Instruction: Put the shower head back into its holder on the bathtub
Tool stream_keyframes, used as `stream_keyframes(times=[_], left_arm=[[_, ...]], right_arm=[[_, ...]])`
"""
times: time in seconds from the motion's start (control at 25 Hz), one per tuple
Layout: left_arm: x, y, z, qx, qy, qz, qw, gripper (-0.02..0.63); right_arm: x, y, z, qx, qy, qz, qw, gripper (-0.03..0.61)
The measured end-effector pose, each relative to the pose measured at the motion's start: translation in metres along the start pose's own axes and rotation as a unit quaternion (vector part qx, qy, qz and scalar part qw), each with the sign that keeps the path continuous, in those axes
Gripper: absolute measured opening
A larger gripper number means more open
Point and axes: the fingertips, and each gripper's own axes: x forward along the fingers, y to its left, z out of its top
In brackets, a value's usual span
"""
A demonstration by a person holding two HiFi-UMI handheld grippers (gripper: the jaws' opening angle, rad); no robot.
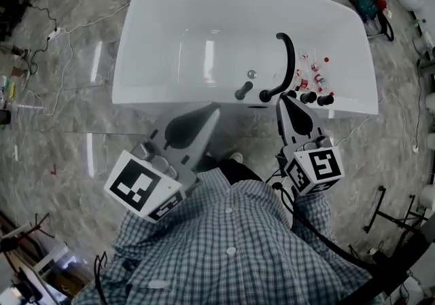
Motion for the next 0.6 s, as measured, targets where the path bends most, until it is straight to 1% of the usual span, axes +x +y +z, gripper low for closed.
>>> stream_keyframes(times=[0.28,0.44,0.6], left_arm=[[0.000,0.004,0.001,0.000,-0.001,0.006,1.0000,0.009],[-0.002,0.008,0.000,-0.001,-0.005,0.008,1.0000,0.009],[-0.009,0.014,0.001,-0.001,-0.006,0.018,0.9998,0.009]], right_arm=[[0.001,-0.002,-0.001,0.003,0.003,-0.001,1.000,0.018],[-0.001,-0.001,-0.002,-0.012,0.001,-0.005,1.000,0.018],[0.003,0.006,-0.005,-0.011,0.003,0.004,1.000,0.018]])
